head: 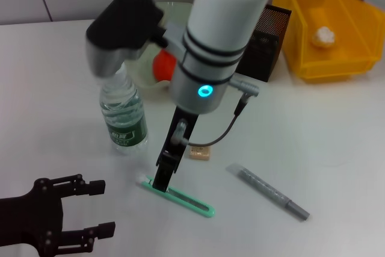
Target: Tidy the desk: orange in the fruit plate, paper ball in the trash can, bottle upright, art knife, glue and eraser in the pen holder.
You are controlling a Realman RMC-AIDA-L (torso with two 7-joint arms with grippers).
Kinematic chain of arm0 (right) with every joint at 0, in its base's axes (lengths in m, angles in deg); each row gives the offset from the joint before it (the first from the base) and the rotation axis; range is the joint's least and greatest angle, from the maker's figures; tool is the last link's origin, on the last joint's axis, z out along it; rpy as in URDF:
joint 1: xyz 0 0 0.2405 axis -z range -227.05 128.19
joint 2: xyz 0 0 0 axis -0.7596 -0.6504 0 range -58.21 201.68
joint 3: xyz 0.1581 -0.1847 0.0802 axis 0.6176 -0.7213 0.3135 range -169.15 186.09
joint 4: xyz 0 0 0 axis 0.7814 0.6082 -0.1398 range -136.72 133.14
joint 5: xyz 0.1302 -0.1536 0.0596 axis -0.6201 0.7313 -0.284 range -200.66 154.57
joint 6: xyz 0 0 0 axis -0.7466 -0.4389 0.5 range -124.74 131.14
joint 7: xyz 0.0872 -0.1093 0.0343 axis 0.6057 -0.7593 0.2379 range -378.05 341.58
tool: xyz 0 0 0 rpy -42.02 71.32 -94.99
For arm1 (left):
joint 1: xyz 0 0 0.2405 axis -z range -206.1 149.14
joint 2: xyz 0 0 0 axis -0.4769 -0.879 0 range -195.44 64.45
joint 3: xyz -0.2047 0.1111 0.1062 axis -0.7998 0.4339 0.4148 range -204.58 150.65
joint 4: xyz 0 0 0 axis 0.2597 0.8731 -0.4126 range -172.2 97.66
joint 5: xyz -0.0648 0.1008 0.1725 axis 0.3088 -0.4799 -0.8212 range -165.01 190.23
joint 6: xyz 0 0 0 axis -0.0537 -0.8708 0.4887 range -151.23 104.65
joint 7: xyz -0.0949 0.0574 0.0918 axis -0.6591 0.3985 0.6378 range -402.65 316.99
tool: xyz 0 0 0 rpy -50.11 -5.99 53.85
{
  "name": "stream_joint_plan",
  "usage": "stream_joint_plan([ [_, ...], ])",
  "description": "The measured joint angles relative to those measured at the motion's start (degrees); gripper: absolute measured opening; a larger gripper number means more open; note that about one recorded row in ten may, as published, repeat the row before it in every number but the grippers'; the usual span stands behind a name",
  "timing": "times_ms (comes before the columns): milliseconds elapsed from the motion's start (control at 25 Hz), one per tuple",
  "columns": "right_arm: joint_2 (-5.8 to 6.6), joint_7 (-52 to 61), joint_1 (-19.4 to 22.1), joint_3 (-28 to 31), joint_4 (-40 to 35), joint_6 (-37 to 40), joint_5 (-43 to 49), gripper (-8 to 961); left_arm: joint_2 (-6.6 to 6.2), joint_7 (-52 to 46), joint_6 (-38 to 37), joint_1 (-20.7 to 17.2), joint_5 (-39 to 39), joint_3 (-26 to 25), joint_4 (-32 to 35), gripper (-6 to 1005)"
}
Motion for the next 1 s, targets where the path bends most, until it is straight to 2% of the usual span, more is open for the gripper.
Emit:
stream_joint_plan([
  [40,-0.01,2.6,-0.7,-4.0,-0.2,-1.7,-0.1,753,0.15,-0.3,0.1,0.0,-0.4,-0.1,0.6,757],
  [80,-0.01,2.6,-0.7,-4.0,-0.2,-1.7,-0.1,753,0.26,-0.4,0.3,0.0,-0.7,-0.2,0.9,757],
  [160,0.00,5.2,-1.3,-7.7,-0.4,-4.0,-0.9,753,0.39,-0.3,0.5,-0.2,-1.1,-0.8,1.4,757],
  [560,0.00,6.2,-0.7,-15.4,2.6,-11.2,-8.7,753,1.03,0.1,3.0,0.4,-1.4,-0.8,1.5,757],
  [1000,0.00,7.4,1.0,-20.7,4.2,-17.8,-9.1,752,1.93,0.8,4.6,1.0,-1.4,-0.7,1.2,756],
])
